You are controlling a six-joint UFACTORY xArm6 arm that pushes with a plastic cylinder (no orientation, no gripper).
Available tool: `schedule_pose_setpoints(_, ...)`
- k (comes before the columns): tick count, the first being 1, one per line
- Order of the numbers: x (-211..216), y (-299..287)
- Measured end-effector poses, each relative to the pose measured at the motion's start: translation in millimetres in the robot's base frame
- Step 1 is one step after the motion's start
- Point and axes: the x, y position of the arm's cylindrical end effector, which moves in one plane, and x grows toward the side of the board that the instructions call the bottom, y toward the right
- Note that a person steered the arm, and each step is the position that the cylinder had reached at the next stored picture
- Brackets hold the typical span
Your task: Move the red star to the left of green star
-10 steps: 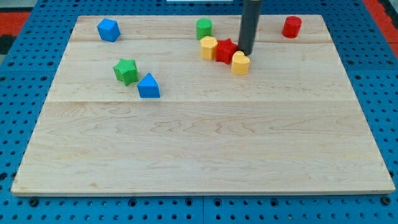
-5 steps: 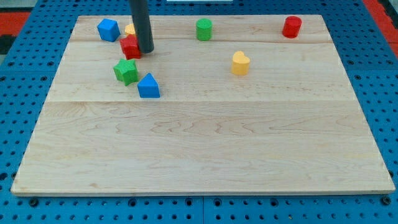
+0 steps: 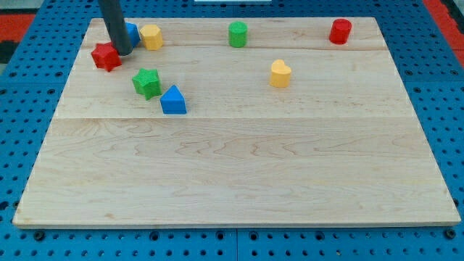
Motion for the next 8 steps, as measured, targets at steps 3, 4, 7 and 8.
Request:
schedule_pose_setpoints(3, -19.4, -11.3)
schedule_pose_setpoints(4, -21.0, -58.8)
schedule_pose_setpoints(7, 62.9, -25.2)
schedule_pose_setpoints(8, 43.1, -31.3)
